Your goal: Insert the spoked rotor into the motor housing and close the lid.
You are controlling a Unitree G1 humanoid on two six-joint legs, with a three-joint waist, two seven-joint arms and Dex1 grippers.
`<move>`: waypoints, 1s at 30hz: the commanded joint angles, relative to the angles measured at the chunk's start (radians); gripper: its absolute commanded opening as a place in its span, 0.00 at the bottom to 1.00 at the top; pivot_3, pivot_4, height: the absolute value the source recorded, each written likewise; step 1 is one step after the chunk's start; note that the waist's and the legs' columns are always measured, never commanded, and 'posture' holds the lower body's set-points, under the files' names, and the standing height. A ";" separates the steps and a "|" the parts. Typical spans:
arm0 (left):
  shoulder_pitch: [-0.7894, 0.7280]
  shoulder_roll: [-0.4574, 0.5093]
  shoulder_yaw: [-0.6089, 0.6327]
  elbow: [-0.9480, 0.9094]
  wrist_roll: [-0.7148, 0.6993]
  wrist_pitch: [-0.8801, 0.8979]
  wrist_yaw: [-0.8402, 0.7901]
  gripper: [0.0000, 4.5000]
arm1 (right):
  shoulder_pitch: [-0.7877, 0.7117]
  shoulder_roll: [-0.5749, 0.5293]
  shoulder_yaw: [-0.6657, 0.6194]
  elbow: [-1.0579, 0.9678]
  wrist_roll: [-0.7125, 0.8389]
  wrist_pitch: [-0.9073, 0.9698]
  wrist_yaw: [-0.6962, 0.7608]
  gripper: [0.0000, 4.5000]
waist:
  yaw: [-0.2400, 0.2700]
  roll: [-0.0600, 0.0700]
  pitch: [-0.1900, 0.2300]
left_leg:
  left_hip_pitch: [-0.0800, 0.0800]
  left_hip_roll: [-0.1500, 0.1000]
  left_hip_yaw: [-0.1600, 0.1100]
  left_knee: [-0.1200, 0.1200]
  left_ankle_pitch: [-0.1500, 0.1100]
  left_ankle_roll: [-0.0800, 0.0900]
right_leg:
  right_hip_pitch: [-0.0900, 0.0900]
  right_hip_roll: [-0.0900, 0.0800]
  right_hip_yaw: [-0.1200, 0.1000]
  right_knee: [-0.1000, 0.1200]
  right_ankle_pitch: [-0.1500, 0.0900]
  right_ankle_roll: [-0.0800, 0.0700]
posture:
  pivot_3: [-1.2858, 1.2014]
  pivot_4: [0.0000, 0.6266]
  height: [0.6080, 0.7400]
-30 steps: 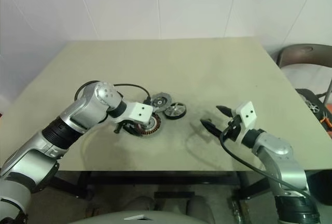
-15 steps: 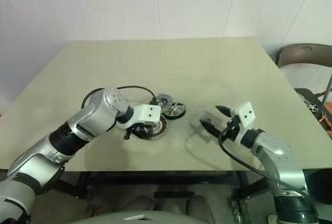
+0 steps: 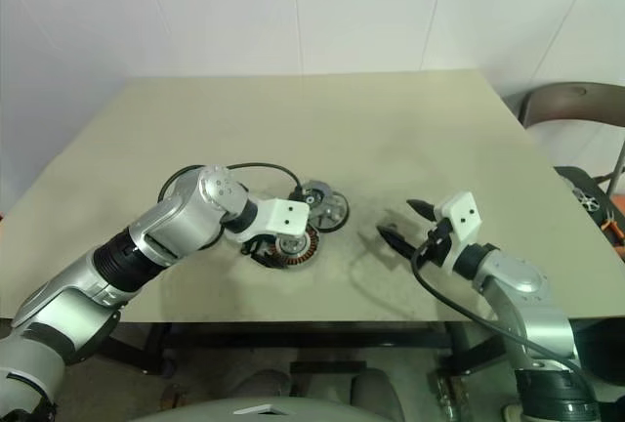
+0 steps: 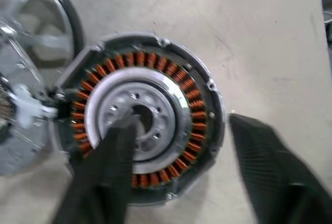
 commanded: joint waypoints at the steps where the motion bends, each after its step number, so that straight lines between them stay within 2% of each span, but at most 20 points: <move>1: -0.037 0.010 0.021 -0.030 -0.014 0.047 0.000 0.99 | -0.016 0.002 -0.006 -0.011 0.000 -0.022 0.001 1.00 | 0.000 0.000 0.000 | 0.000 0.000 0.000 0.000 0.000 0.000 | 0.000 0.000 0.000 0.000 0.000 0.000 | 0.52 0.00 1.00; 8: -0.048 0.047 0.082 -0.103 -0.078 0.176 0.011 0.99 | -0.031 -0.003 -0.004 -0.001 -0.006 -0.019 0.007 1.00 | 0.000 0.000 0.000 | 0.000 0.000 0.001 0.000 0.000 0.000 | 0.000 0.000 0.002 0.000 0.000 0.000 | 0.52 0.00 1.00; 14: -0.008 0.102 0.222 -0.184 -0.187 0.296 0.073 0.99 | -0.058 -0.007 0.002 0.031 -0.056 -0.022 -0.019 1.00 | 0.000 0.000 0.000 | 0.001 0.001 0.004 0.000 0.000 0.000 | -0.001 0.001 0.004 0.001 0.000 0.000 | 0.52 0.00 1.00; 18: 0.154 0.072 0.456 -0.152 -0.266 0.211 0.214 0.99 | -0.093 -0.014 0.023 0.069 -0.085 0.015 -0.037 1.00 | -0.005 0.000 0.000 | 0.003 0.002 0.008 -0.001 0.000 0.000 | -0.002 0.003 0.009 0.002 0.001 0.000 | 0.52 0.00 1.00; 23: 0.345 0.129 0.654 -0.146 -0.386 0.186 0.226 0.99 | -0.150 -0.011 0.036 0.131 -0.114 0.040 -0.067 1.00 | -0.004 0.000 0.000 | 0.002 0.005 0.010 0.000 0.000 0.000 | -0.003 0.005 0.011 0.002 0.003 -0.001 | 0.52 0.00 1.00; 27: 0.488 0.091 0.827 -0.136 -0.466 0.022 0.284 0.99 | -0.180 -0.001 0.064 0.167 -0.144 0.043 -0.082 1.00 | 0.004 -0.001 0.000 | 0.002 0.006 0.012 0.000 0.000 0.000 | -0.004 0.007 0.013 0.001 0.005 -0.002 | 0.52 0.00 1.00; 30: 0.554 0.056 0.894 -0.102 -0.482 -0.146 0.325 0.99 | -0.183 0.013 0.077 0.184 -0.145 0.032 -0.076 1.00 | 0.005 -0.001 -0.001 | 0.002 0.006 0.012 0.001 0.000 0.000 | -0.003 0.006 0.012 0.001 0.006 -0.002 | 0.52 0.00 1.00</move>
